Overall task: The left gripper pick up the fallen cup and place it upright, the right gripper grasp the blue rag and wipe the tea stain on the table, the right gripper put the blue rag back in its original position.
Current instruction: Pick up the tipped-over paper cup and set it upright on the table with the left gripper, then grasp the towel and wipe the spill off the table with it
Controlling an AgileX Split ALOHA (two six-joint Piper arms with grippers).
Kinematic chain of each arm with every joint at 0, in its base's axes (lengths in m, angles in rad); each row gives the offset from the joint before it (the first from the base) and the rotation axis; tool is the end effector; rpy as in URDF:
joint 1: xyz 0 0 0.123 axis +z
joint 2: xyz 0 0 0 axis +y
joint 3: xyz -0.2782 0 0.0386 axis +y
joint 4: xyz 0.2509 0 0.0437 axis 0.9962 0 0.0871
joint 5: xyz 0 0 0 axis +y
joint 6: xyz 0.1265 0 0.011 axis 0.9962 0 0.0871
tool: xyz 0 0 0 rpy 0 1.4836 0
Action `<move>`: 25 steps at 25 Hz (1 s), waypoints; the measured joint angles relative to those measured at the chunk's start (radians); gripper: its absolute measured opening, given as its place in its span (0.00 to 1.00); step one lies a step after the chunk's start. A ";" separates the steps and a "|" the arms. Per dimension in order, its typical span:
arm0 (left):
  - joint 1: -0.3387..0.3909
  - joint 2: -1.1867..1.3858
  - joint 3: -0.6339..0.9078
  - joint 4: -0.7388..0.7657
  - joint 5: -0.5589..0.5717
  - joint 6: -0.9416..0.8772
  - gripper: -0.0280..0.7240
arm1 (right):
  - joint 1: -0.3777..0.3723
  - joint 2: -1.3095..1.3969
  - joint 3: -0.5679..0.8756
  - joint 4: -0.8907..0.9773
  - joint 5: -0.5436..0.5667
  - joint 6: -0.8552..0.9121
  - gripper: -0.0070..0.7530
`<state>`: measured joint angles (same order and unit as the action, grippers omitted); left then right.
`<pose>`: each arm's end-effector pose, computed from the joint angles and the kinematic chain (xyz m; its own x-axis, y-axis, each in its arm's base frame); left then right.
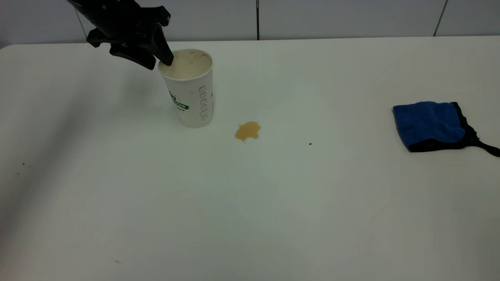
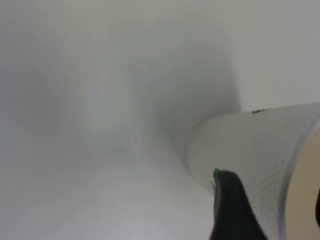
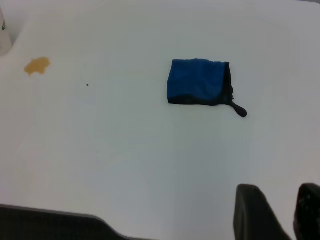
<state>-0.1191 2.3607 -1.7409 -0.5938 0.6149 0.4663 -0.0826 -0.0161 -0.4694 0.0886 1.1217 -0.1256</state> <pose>0.5044 -0.1017 0.0763 -0.8767 0.0691 -0.4760 0.2357 0.9243 -0.3000 0.0315 0.0076 0.2469 -0.5180 -0.0441 -0.8542 -0.0307 0.9990 -0.0329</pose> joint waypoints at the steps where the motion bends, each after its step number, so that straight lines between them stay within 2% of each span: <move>1: 0.000 -0.016 0.000 0.002 0.003 0.000 0.67 | 0.000 0.000 0.000 0.000 0.000 0.000 0.32; 4: 0.000 -0.083 0.000 0.017 0.035 0.000 0.73 | 0.000 0.000 0.000 0.000 0.000 0.000 0.32; 10: -0.001 -0.284 0.000 0.160 0.159 -0.035 0.74 | 0.000 0.000 0.000 0.000 0.000 0.000 0.32; 13: -0.001 -0.399 0.000 0.274 0.257 -0.107 0.74 | 0.000 0.000 0.000 0.000 0.000 0.000 0.32; 19: -0.001 -0.589 0.000 0.433 0.541 -0.202 0.75 | 0.000 0.000 0.000 0.000 0.000 0.000 0.32; 25: -0.001 -0.737 0.071 0.499 0.553 -0.229 0.75 | 0.000 0.000 0.000 0.000 0.000 0.000 0.32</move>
<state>-0.1200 1.6240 -1.6702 -0.0948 1.1680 0.2373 -0.0826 -0.0161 -0.4694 0.0886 1.1217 -0.1256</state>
